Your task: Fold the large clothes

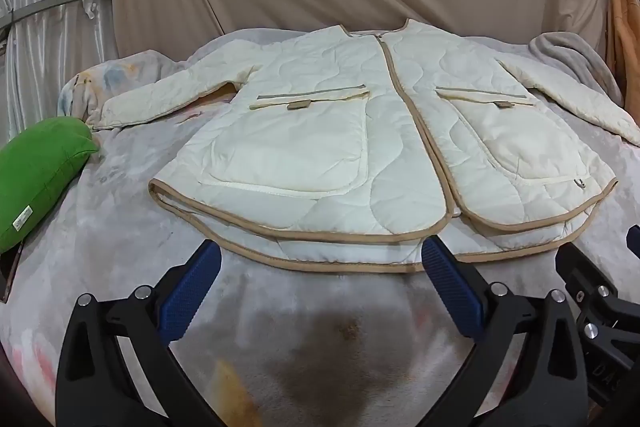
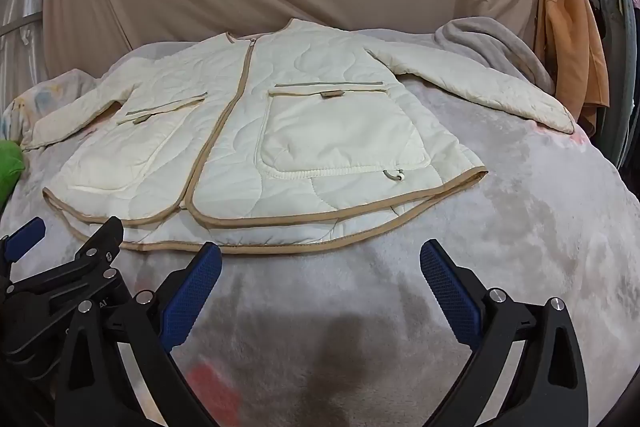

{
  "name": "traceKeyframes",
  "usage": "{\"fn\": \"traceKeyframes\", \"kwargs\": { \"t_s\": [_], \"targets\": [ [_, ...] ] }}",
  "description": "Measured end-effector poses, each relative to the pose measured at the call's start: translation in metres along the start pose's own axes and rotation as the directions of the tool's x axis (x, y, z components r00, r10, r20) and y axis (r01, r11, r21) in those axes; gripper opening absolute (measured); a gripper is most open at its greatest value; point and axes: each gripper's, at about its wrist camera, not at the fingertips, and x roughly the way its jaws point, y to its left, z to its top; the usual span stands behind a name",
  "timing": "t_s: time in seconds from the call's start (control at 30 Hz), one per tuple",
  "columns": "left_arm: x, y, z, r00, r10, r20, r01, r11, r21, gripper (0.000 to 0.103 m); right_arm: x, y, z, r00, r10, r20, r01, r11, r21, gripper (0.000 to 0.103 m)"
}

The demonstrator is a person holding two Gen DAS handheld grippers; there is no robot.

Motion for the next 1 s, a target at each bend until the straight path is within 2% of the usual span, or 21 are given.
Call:
{"fn": "traceKeyframes", "kwargs": {
  "t_s": [1.0],
  "targets": [
    [-0.0011,-0.0018,-0.0036,1.0,-0.001,-0.006,0.001,1.0,0.0,0.098,0.0052,0.0005,-0.0012,1.0,0.013,-0.013,-0.013,1.0,0.011,0.098]
  ]
}}
